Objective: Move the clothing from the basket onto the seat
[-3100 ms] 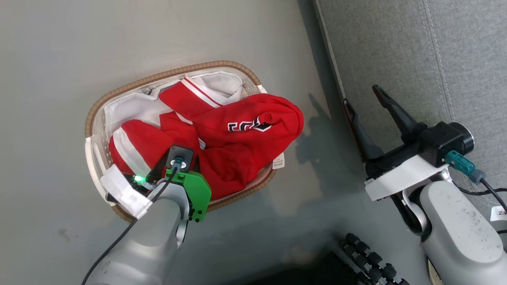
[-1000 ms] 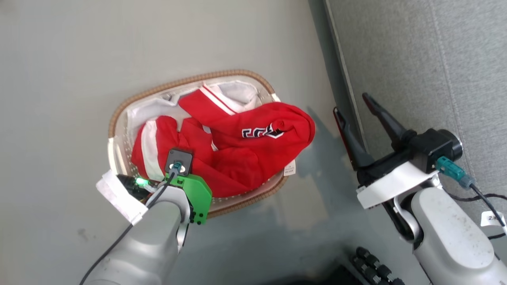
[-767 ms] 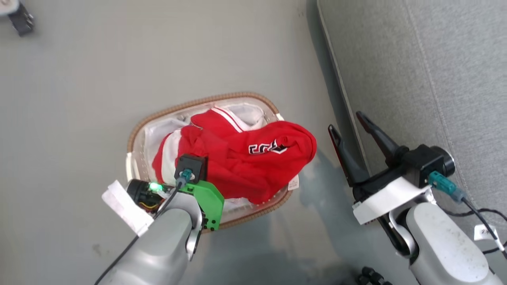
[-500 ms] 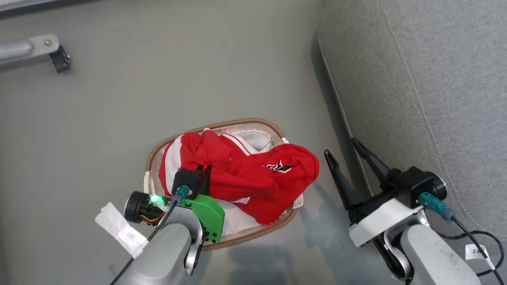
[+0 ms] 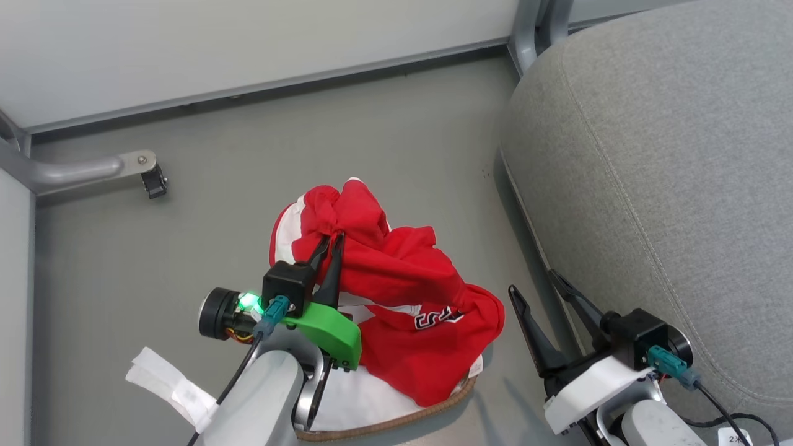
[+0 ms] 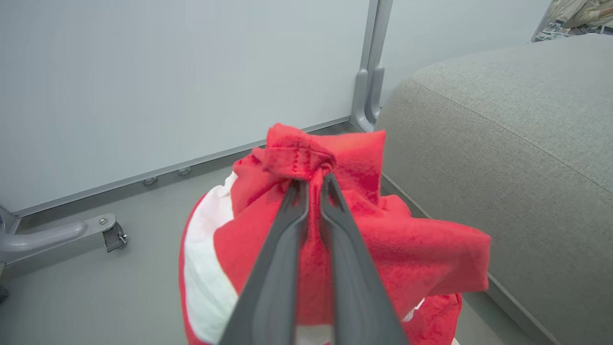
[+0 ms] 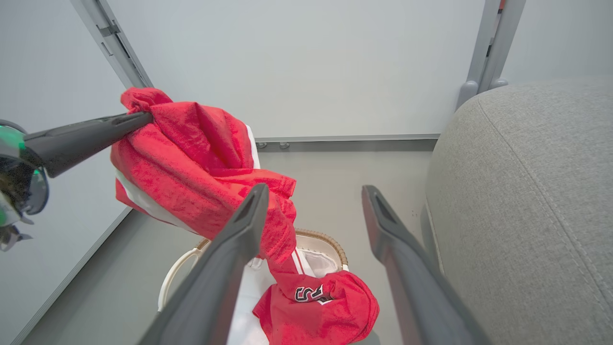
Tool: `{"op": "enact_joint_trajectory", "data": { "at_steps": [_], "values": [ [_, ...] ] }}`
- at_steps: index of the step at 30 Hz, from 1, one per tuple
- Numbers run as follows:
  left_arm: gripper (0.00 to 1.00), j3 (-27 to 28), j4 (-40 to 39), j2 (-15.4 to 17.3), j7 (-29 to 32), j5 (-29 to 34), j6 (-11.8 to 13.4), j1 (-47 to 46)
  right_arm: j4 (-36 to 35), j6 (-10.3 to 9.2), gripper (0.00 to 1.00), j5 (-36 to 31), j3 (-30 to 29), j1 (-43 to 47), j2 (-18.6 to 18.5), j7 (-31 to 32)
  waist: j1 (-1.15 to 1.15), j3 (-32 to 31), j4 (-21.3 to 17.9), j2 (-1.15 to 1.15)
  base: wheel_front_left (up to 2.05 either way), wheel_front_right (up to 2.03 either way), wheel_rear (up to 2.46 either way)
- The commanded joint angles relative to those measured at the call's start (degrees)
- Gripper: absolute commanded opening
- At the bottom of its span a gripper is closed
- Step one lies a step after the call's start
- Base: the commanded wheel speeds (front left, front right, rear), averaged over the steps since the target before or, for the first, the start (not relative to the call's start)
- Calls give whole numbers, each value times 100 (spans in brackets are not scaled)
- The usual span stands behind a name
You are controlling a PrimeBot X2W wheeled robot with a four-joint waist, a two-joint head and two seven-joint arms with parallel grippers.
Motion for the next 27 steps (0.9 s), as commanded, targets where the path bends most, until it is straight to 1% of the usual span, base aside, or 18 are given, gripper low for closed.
{"op": "enact_joint_trajectory", "data": {
  "at_steps": [1,8,15,18,21,25,27],
  "values": [
    [0,88,-131,-10,-5,85,-59,125,36,-2,100,-30,-8,123,7,-26,0,-348,19,0,0,0,0],
    [0,369,-824,-117,-5,344,-284,198,102,-2,100,-51,2,336,39,-25,0,-627,14,0,0,0,0],
    [0,453,-1414,-168,-5,520,-386,165,85,-2,100,-71,64,427,40,-26,0,-765,43,0,0,0,0],
    [0,420,-1537,-176,-4,539,-381,193,-45,-2,100,-119,143,363,1,-25,0,-775,74,0,0,0,0],
    [0,368,-1623,-182,-5,520,-362,241,-345,-2,100,-250,282,142,-27,-26,0,-787,100,0,0,0,0],
    [0,278,-1653,-182,-5,402,-340,293,-767,-2,100,-423,590,-201,-136,-25,0,-779,132,0,0,0,0],
    [0,217,-1652,-183,-5,355,-327,291,-815,-2,100,-520,755,-397,-195,-25,0,-764,159,0,0,0,0]
  ]
}}
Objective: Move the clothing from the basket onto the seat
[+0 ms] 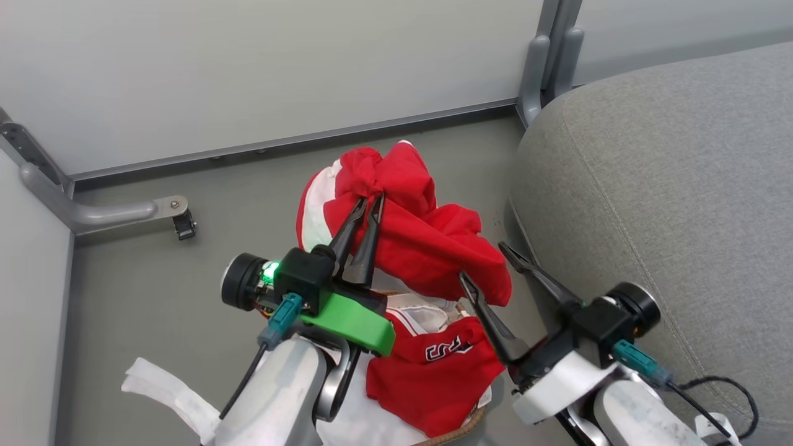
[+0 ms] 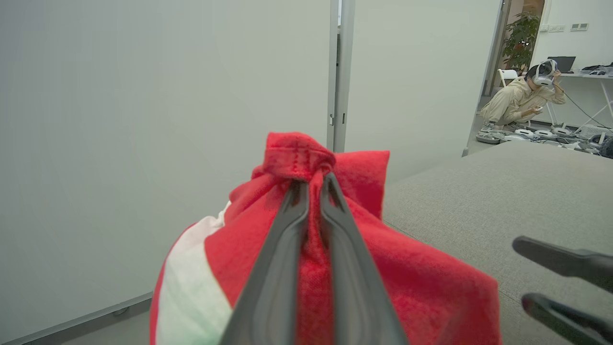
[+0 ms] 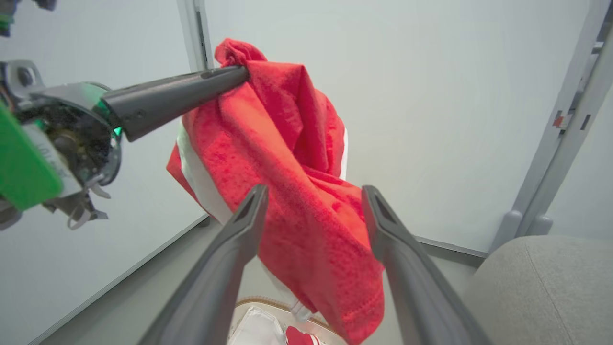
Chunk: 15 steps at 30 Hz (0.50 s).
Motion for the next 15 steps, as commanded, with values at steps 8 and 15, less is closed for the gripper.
{"op": "enact_joint_trajectory", "data": {
  "at_steps": [8,15],
  "values": [
    [0,-383,-77,8,-5,-307,81,10,748,-2,100,-306,627,-870,-27,-25,0,38,214,0,0,0,0],
    [0,-816,-154,8,-5,-646,189,-90,1617,-2,100,-74,922,-1369,364,-25,0,113,477,0,0,0,0]
  ]
}}
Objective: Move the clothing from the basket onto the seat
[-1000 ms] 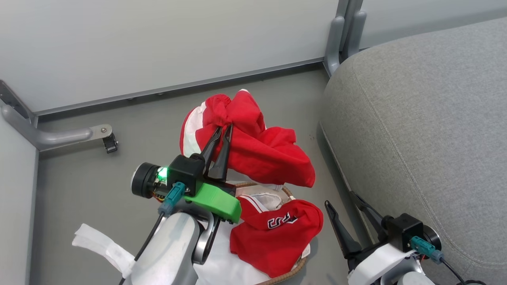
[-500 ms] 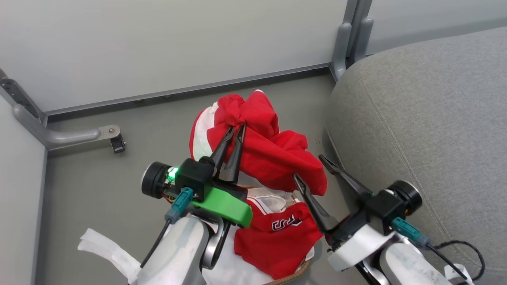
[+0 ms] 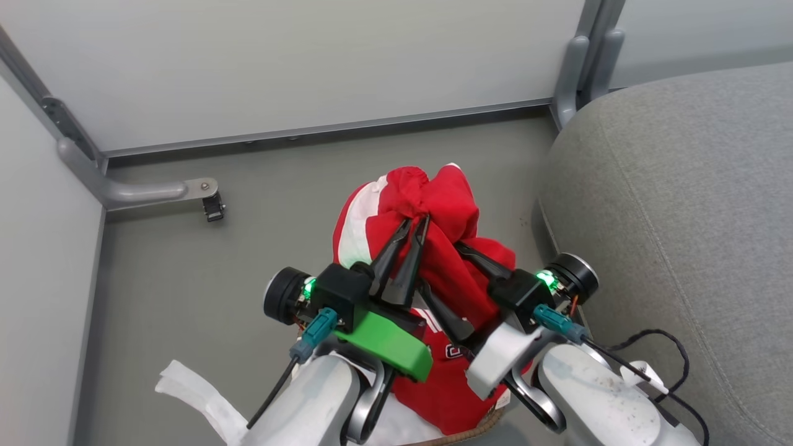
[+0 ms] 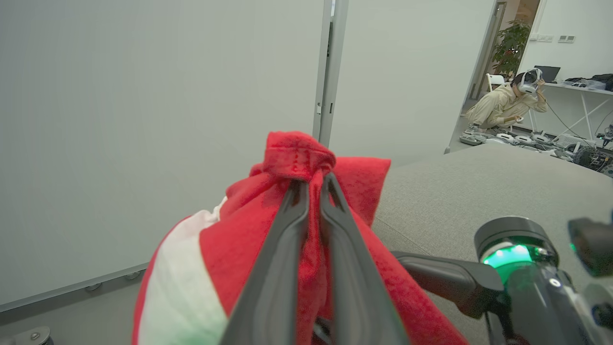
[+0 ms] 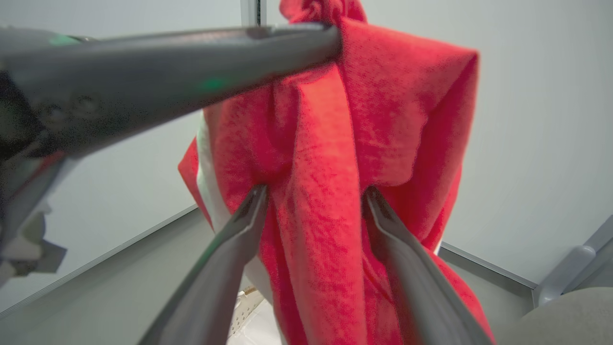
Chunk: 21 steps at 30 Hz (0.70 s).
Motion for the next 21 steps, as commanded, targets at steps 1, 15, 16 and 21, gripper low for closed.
{"op": "enact_joint_trajectory", "data": {
  "at_steps": [1,15,16,21],
  "values": [
    [0,-59,-20,12,-5,-57,31,-75,73,-3,100,108,44,-95,35,-25,0,46,103,0,0,0,0],
    [100,-230,96,13,-2,-127,170,21,-234,-3,0,323,-529,253,117,-25,0,63,53,0,0,0,0],
    [100,-197,93,13,-1,-92,185,33,-280,-3,0,316,-586,299,111,-26,0,71,-2,0,0,0,0],
    [100,-25,281,12,-2,163,172,111,-366,-3,0,398,-877,563,74,-26,0,162,-513,0,0,0,0]
  ]
}}
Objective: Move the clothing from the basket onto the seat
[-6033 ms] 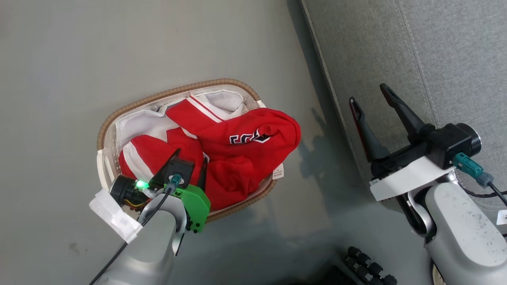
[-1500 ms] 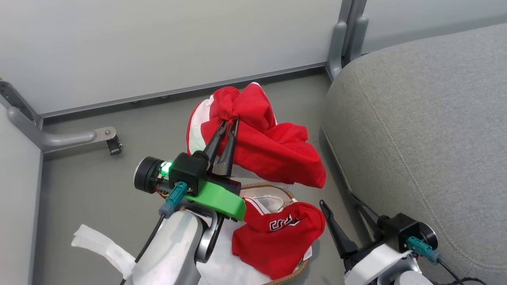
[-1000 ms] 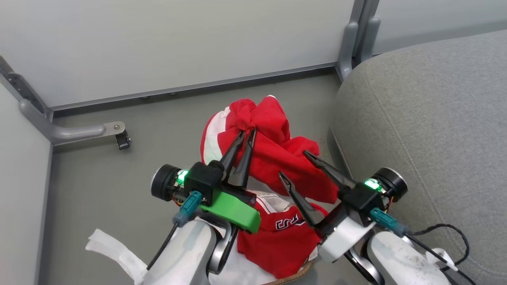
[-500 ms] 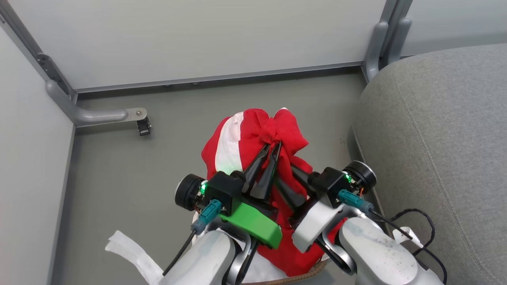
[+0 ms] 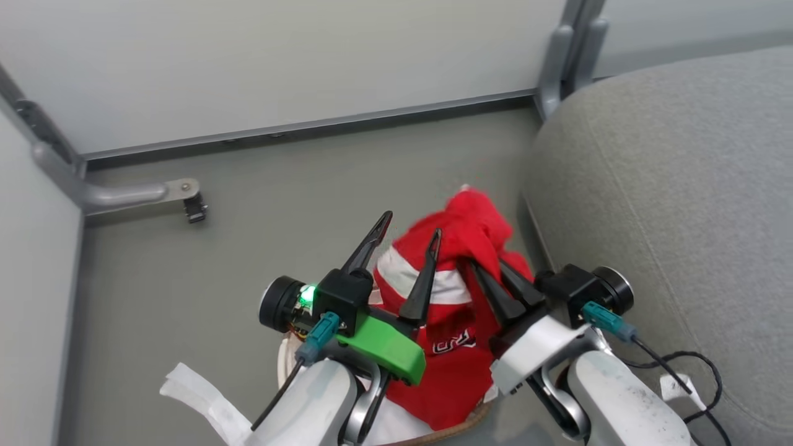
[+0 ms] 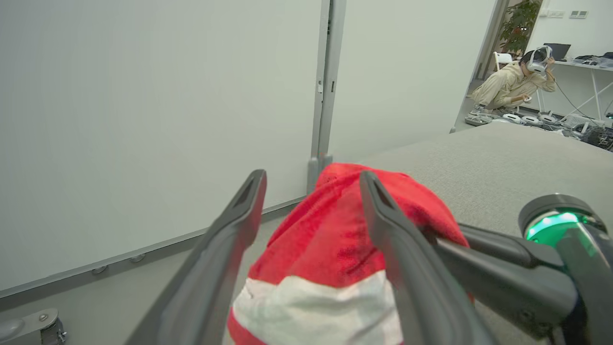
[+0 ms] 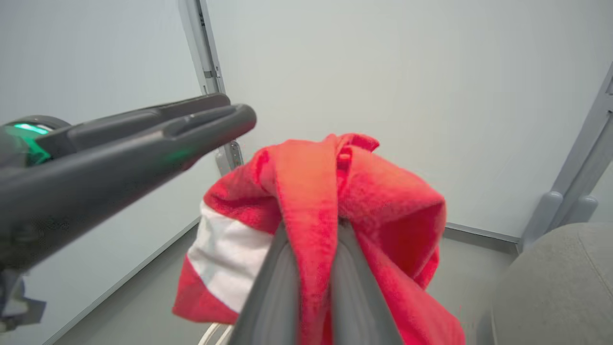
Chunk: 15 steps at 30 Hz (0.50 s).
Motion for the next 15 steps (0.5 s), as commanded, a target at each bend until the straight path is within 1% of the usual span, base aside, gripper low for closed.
{"op": "enact_joint_trajectory", "data": {
  "at_steps": [1,9,15],
  "values": [
    [100,74,51,16,3,98,-20,95,-35,-4,0,71,-100,79,-21,-27,0,105,-469,0,0,0,0],
    [100,245,116,18,3,459,-245,143,-252,-4,0,123,-388,208,-71,-27,0,337,-1566,0,0,0,0],
    [100,360,220,20,3,583,-350,143,-322,-4,0,163,-626,321,-75,-27,0,514,-2335,0,0,0,0]
  ]
}}
